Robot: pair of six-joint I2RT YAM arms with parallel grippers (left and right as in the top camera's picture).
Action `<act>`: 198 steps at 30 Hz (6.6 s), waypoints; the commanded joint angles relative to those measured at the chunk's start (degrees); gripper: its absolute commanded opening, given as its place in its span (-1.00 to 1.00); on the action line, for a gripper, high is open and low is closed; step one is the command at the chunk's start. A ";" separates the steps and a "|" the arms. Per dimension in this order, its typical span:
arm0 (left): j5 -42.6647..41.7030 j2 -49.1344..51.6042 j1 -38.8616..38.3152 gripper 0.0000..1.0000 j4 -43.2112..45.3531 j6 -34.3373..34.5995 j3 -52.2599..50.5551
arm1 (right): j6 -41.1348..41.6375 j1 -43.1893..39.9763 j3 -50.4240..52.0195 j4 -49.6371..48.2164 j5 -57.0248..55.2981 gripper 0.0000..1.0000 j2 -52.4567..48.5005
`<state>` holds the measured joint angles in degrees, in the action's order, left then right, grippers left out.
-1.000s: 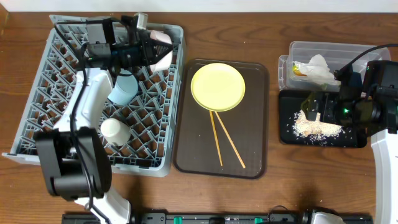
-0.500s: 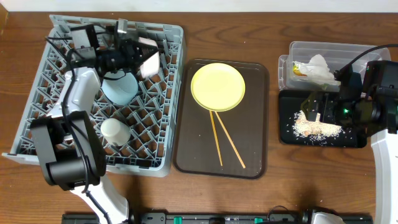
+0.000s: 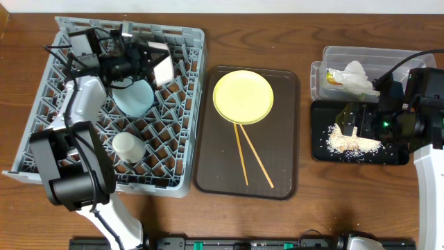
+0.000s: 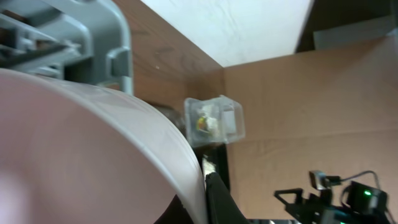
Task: Sort waste into correct bins and load items into the dishwasher
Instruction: 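Lower the pink bowl into the dish rack and open the left gripper, then move the left gripper back over the brown tray toward the chopsticks, then grasp one wooden chopstick on the brown tray with the left gripper, then carry the chopstick into the dish rack and release it upright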
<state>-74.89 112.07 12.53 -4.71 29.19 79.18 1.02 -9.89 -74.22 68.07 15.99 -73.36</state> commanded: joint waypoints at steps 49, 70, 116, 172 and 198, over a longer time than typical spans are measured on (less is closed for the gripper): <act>27.69 -9.16 4.92 0.54 -24.44 -6.08 -0.24 | 0.22 -0.59 -0.90 0.55 -0.11 0.91 0.35; 65.57 -26.51 -27.93 0.82 -38.91 -16.72 -0.31 | 0.22 -0.59 -0.87 0.87 -5.49 0.95 0.35; 73.00 4.46 -51.71 -0.63 -39.80 12.04 -6.78 | 0.22 -0.59 -0.87 1.57 -5.46 0.95 0.35; 81.22 -24.76 -37.62 -0.88 -53.42 -21.27 -6.69 | 0.20 -0.59 -0.87 2.03 -5.46 0.95 0.35; 80.70 -21.49 -32.52 -0.85 -50.47 -21.22 -7.04 | 0.20 -0.59 -0.87 2.05 -5.44 0.95 0.35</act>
<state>5.34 90.26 -20.18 -55.11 8.71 72.55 1.02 -9.89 -74.22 69.95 10.66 -73.36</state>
